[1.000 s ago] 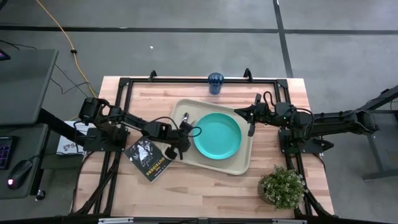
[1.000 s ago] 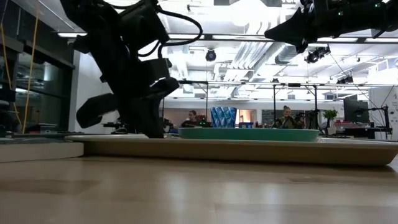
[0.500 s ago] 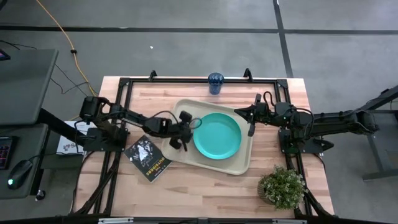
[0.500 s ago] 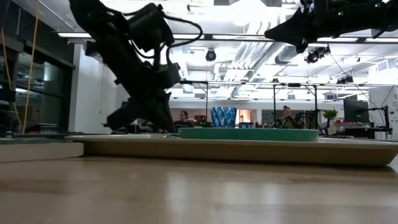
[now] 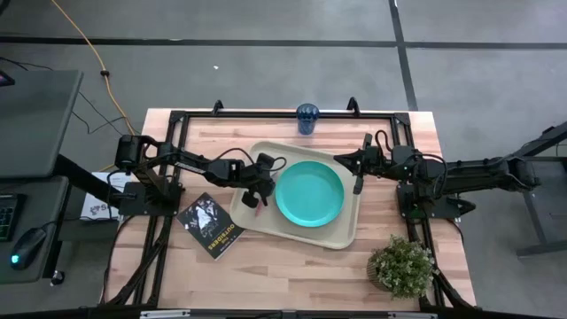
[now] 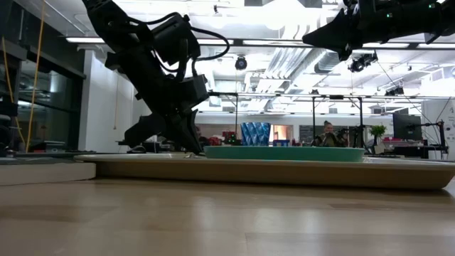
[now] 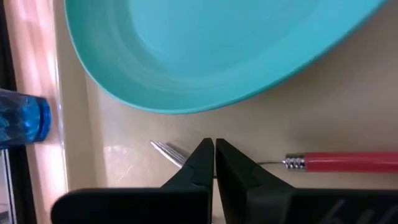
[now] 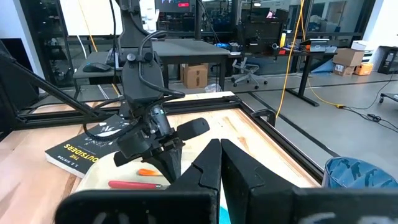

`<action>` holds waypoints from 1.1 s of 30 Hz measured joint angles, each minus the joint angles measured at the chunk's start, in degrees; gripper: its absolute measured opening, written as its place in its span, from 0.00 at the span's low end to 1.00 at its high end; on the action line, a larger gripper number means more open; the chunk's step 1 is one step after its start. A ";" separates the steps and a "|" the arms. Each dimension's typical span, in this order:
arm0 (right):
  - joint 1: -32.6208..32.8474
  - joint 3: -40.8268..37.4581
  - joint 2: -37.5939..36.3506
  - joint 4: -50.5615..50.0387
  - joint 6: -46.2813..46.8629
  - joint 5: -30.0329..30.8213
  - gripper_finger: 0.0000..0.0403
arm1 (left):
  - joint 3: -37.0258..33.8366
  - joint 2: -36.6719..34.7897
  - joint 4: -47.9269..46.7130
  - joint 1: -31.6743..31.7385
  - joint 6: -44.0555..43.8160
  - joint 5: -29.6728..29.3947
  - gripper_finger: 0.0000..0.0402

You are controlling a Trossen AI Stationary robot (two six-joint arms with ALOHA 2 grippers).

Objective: Pick and place plate/cup/fork/spoon on tray
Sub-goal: Put the pink fork on the left side of the green plate

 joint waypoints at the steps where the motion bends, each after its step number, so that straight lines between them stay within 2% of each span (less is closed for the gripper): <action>1: 0.01 0.00 0.00 0.00 0.06 -0.01 0.00 | 0.00 0.00 -0.07 0.00 0.00 -0.15 0.00; 9: 0.00 0.00 0.00 -0.02 0.15 0.00 0.00 | 0.00 0.00 -0.51 1.26 1.06 -4.49 0.00; 19: 0.02 0.00 0.02 -0.54 0.15 -0.02 0.00 | -0.01 -0.01 -4.23 3.92 1.03 -5.30 0.00; 24: 0.01 0.00 0.02 -0.63 0.15 -0.01 0.00 | -0.04 0.00 -6.14 3.90 1.22 -8.99 0.00; 33: 0.00 0.00 0.02 -0.63 0.07 -0.01 0.00 | -0.04 -0.45 -6.88 2.70 0.91 -11.90 0.00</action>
